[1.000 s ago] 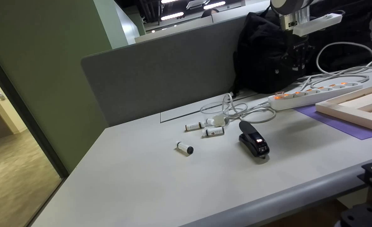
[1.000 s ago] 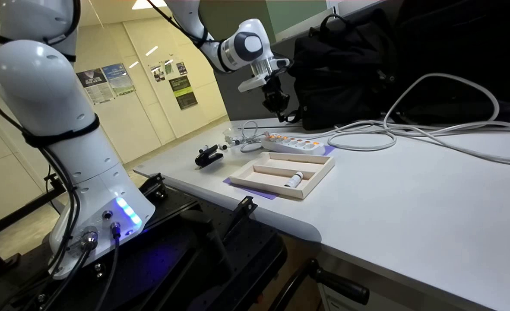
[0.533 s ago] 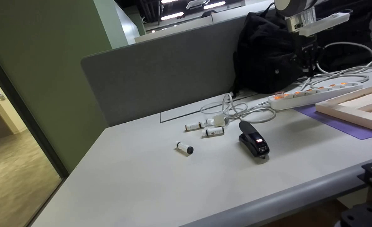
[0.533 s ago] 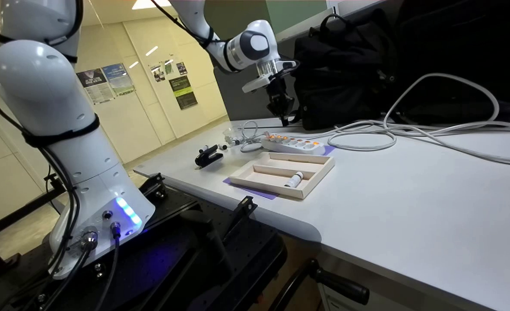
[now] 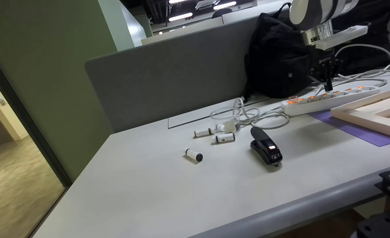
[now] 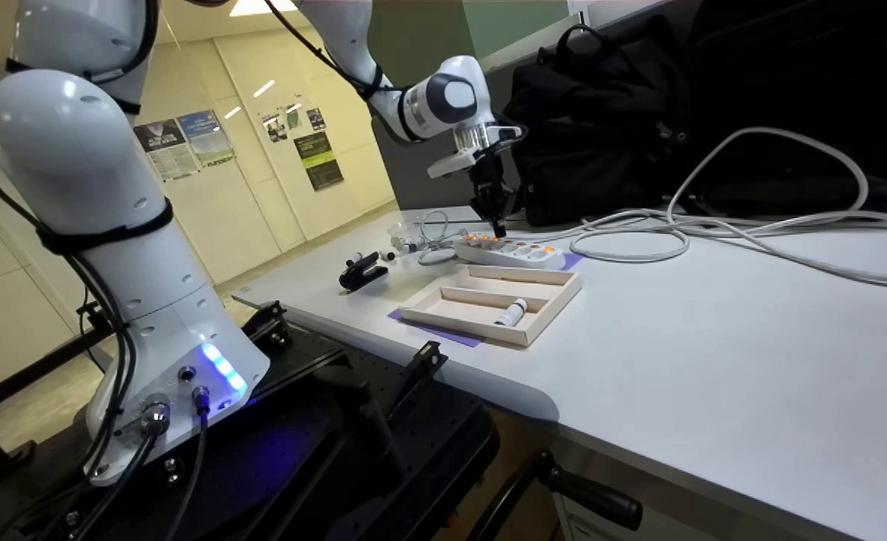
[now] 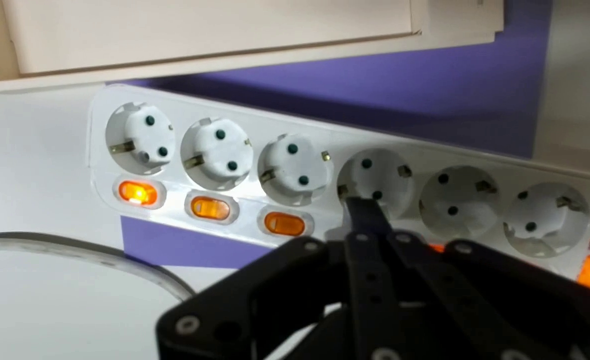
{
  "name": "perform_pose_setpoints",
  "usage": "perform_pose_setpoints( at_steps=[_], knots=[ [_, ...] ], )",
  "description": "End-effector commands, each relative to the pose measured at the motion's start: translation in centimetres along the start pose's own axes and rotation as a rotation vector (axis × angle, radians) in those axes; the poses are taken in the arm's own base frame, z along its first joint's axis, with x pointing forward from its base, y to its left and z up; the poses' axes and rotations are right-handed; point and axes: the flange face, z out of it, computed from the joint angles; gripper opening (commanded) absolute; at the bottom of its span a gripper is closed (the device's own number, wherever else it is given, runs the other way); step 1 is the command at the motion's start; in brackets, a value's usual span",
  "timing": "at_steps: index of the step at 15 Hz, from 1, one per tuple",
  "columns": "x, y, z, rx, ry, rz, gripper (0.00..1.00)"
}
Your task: Turn on the fourth and sixth switches on the extension cord
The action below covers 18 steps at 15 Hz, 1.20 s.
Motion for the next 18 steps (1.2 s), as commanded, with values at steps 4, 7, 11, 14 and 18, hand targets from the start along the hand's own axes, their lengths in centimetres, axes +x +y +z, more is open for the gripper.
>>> perform_pose_setpoints(
  at_steps=[4, 7, 11, 14, 18],
  knots=[
    [1.0, -0.2, 0.8, 0.020, 0.112, 0.033, 0.00],
    [1.1, -0.3, 1.6, 0.022, 0.122, 0.033, 0.00],
    [0.8, 0.0, 2.4, 0.014, 0.096, 0.043, 0.00],
    [0.0, 0.6, 3.2, 0.001, 0.086, 0.053, 0.00],
    [-0.7, 1.6, 3.8, -0.001, 0.082, 0.085, 0.00]
  ],
)
